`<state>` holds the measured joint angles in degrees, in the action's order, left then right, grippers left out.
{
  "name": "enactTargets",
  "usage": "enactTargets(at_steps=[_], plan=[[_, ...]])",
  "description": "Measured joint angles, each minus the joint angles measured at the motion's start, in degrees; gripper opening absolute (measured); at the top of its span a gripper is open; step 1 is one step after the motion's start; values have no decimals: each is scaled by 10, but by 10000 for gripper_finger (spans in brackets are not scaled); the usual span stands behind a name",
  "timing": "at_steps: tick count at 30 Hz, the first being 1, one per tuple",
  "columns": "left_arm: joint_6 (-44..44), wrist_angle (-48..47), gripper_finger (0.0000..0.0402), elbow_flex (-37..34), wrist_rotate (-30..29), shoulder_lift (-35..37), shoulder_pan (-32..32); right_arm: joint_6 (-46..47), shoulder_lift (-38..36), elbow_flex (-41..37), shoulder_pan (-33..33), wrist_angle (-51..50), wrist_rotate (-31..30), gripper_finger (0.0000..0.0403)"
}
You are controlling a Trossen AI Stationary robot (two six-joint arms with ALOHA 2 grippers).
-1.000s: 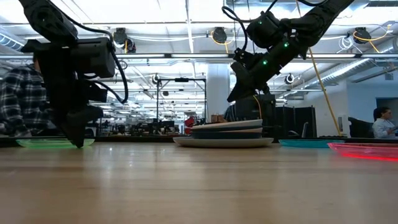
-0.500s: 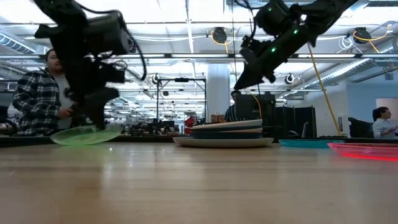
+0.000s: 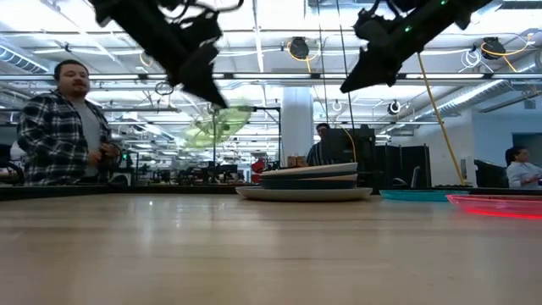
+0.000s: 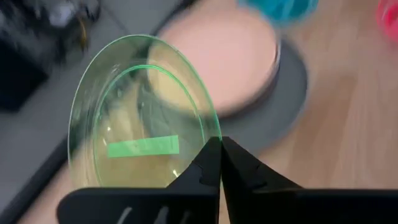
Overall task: Stack plastic plates
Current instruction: Stack the transparent green plate on top of the light orange plate
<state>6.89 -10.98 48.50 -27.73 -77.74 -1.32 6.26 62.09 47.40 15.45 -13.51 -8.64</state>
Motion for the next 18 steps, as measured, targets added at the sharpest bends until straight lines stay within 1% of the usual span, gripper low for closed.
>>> enactTargets(at_steps=[3,7,11,18], plan=[[-49,55,4,16,2,-11,-9,1,-24,0,-14,-28,0,4],[-91,105,3,43,43,-45,-29,1,-44,0,-30,-38,0,4],[-119,124,3,84,65,-100,-49,-1,-52,0,-42,-45,-1,4],[-155,122,3,164,67,-203,-73,-5,-56,0,-47,-59,-1,4]])
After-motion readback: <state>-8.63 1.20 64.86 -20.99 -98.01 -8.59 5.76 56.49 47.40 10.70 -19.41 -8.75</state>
